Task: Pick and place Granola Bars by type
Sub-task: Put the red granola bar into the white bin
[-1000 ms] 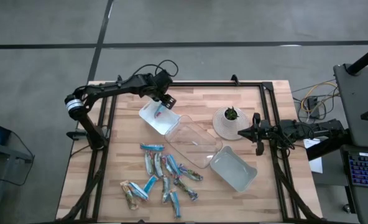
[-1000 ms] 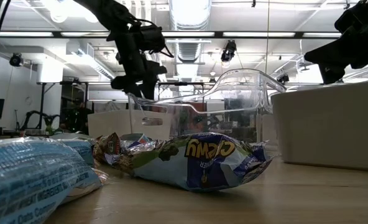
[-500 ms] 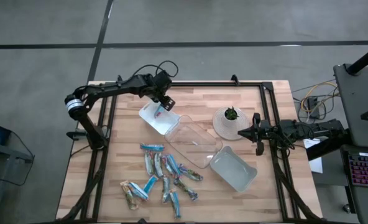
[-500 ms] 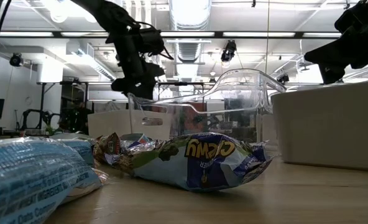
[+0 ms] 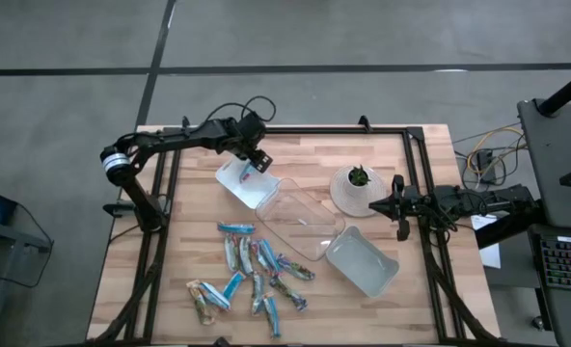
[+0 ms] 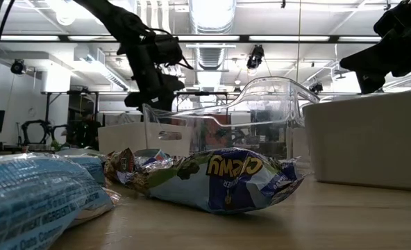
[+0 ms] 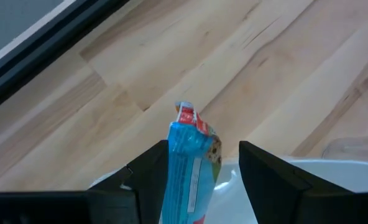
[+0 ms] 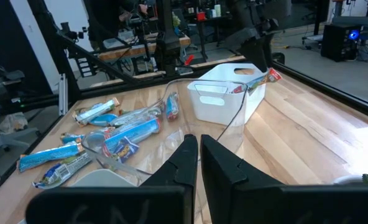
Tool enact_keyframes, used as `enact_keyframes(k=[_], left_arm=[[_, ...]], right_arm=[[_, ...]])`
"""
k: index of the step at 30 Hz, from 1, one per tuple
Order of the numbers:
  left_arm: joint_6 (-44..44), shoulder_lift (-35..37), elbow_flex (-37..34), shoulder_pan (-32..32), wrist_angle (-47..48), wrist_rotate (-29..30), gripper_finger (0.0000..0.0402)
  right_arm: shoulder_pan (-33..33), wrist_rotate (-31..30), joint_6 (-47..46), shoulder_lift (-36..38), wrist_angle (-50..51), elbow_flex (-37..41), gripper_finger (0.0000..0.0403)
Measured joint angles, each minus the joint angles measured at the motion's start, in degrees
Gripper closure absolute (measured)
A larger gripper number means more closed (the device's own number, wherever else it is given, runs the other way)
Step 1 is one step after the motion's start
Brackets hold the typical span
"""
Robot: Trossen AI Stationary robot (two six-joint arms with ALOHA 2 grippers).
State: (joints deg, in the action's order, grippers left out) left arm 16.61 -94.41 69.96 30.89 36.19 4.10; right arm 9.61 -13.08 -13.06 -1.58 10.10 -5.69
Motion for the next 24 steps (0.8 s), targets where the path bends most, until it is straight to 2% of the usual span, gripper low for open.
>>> enact_keyframes(k=[12,24], left_arm=[[1.2,0.0,-3.02,0.13,-4.54,-0.2,0.0225],[0.66,0.0,-3.77,0.15,-4.97,-0.21,0.0225]], right_arm=[[0.0,-0.01,0.0,-0.01,0.0,0.0,0.039],[0.02,0.0,0.0,-0.02,-0.01,0.0,0.039]])
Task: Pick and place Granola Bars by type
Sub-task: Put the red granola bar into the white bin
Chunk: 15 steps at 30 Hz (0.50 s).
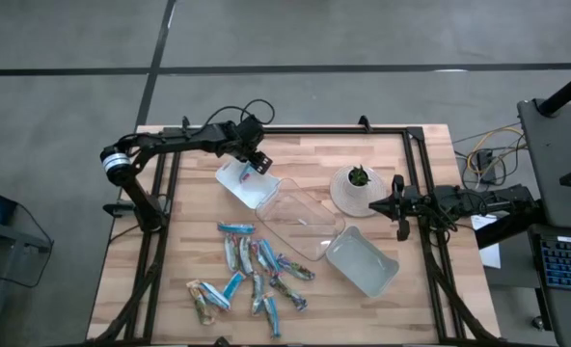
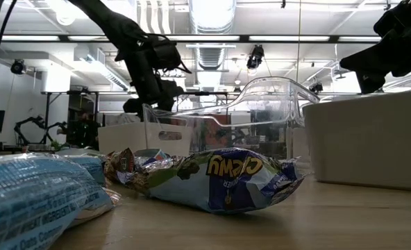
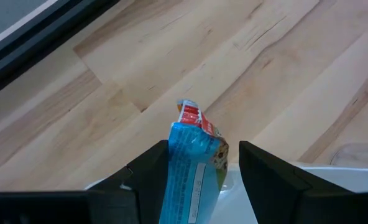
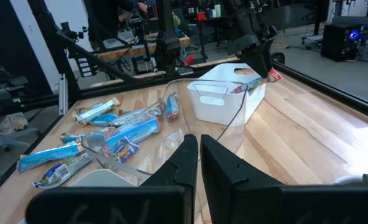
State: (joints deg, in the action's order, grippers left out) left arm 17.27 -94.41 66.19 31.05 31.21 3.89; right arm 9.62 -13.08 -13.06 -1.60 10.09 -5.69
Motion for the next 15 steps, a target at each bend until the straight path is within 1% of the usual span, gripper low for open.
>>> enact_keyframes(k=[10,15], left_arm=[[-0.67,0.0,0.0,0.0,0.08,-0.05,0.0228],[-0.65,0.0,0.0,0.0,0.14,-0.05,0.0254]], right_arm=[[-0.02,0.0,0.0,0.02,0.01,0.01,0.039],[-0.02,-0.01,0.0,0.02,0.01,0.0,0.039]])
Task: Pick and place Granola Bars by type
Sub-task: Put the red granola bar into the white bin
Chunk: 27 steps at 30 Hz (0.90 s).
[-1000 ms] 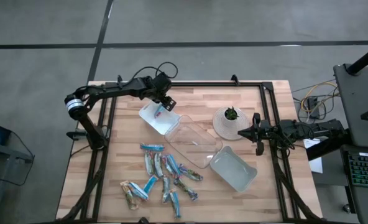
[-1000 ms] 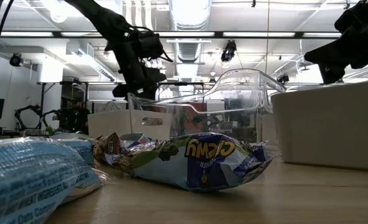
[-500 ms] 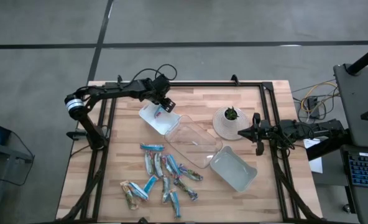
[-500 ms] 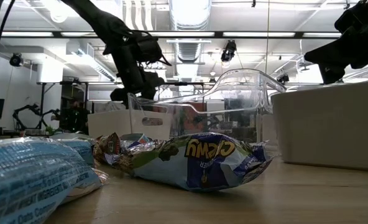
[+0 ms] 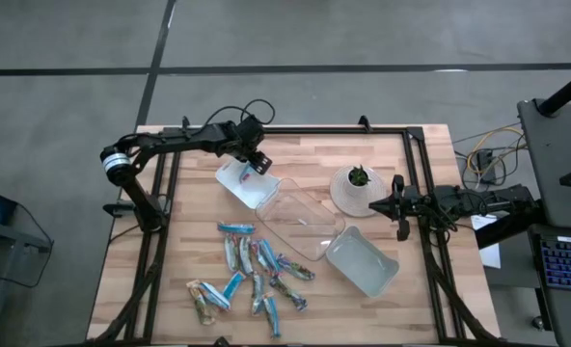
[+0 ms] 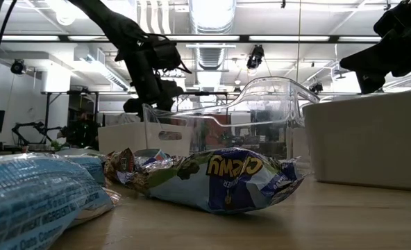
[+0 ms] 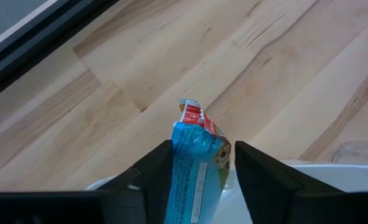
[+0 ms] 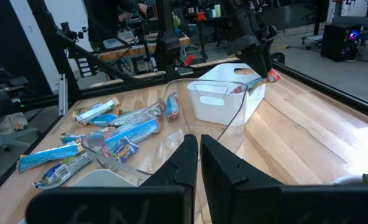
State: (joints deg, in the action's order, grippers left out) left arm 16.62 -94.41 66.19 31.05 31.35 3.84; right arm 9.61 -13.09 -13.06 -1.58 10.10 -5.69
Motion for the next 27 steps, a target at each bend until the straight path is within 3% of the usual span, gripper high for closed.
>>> enact_keyframes(k=[19,27], left_arm=[[-0.2,0.0,0.0,0.02,0.35,0.0,0.0395],[-0.22,0.0,0.0,0.0,0.38,0.0,0.0401]], right_arm=[[0.0,0.01,0.0,0.0,-0.01,0.02,0.039],[0.01,0.0,0.0,0.0,0.0,0.0,0.039]])
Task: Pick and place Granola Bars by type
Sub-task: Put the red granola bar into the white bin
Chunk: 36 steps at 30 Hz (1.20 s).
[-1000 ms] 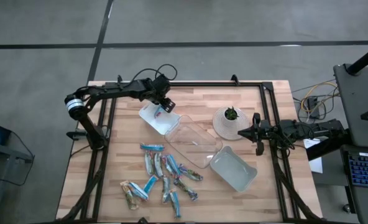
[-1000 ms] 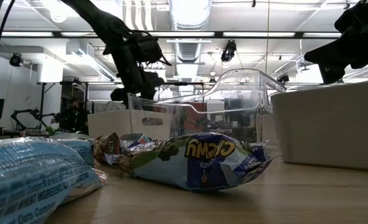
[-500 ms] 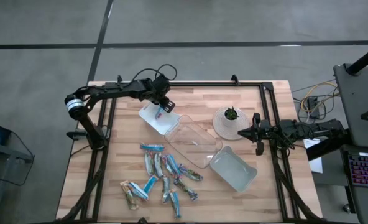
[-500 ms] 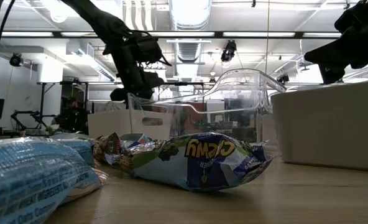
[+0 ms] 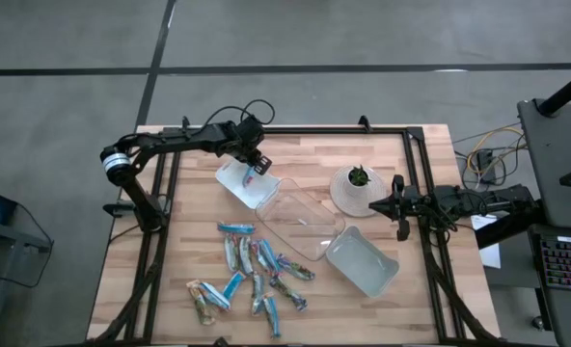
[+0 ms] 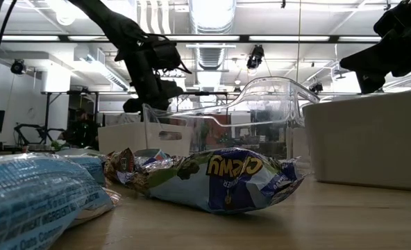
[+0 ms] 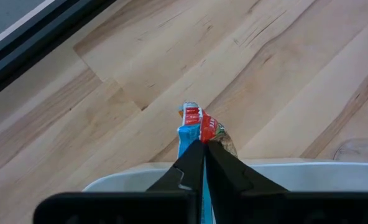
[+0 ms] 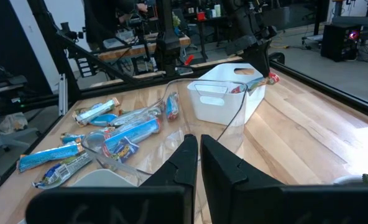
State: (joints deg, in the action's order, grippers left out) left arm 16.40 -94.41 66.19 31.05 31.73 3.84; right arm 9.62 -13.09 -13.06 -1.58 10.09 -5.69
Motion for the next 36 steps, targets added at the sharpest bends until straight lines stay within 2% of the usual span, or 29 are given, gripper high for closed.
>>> enact_keyframes(k=[10,15,26,30,36], left_arm=[[-1.83,0.11,4.16,0.0,8.17,-0.66,0.0401],[-2.35,0.15,6.4,-0.03,10.35,-3.72,0.0401],[-2.64,0.15,6.62,-0.15,7.67,-2.64,0.0399],[-1.2,0.15,6.56,-0.13,5.66,-2.54,0.0369],[-1.03,0.15,6.22,-0.13,6.15,-1.82,0.0281]], right_arm=[[-0.01,0.0,0.0,-0.01,-0.01,0.02,0.039],[0.01,0.01,0.0,0.0,0.02,0.0,0.039],[-0.01,0.01,0.0,0.0,0.02,0.0,0.039],[-0.01,0.0,0.0,-0.01,0.01,0.02,0.039],[-0.01,0.01,0.0,0.0,0.01,0.02,0.039]])
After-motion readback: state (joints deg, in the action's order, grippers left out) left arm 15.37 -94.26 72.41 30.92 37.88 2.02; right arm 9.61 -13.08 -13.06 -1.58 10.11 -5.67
